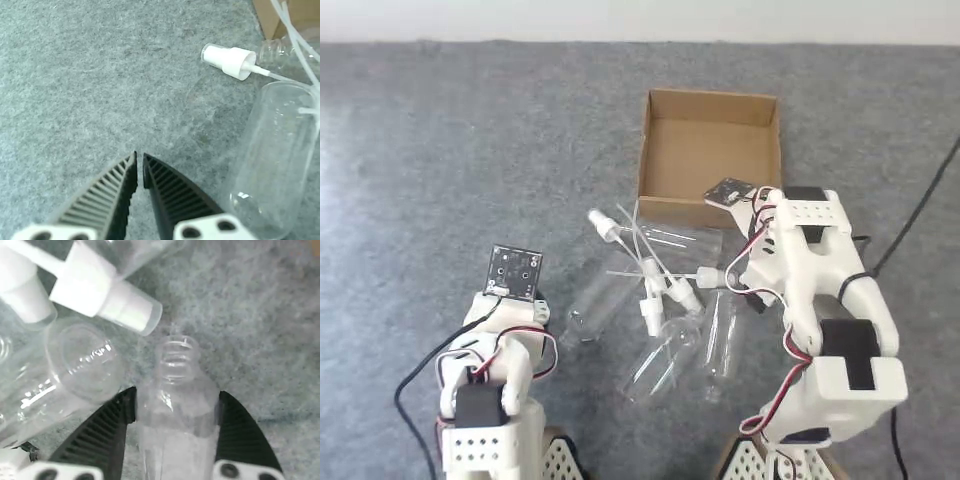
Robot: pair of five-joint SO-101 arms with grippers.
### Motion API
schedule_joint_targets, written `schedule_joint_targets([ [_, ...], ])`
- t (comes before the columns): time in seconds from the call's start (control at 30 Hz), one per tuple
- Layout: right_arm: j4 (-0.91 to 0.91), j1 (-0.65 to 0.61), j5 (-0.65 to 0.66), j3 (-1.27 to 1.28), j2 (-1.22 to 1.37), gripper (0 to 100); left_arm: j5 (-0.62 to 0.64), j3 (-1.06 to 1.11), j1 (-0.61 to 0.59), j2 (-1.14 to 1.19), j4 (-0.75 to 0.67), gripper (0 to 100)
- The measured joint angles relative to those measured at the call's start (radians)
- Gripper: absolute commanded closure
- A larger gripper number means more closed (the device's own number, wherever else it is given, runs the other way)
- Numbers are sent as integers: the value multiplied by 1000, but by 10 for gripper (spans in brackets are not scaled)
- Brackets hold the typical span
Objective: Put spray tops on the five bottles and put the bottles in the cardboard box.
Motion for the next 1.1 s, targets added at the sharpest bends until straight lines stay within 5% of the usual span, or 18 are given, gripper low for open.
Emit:
schedule_joint_targets([
  [0.53,250,0,-34,-149,-9,907,0,0,0,0,0,981],
  [1.1,235,-3,-244,51,-594,908,-46,0,0,0,0,981],
])
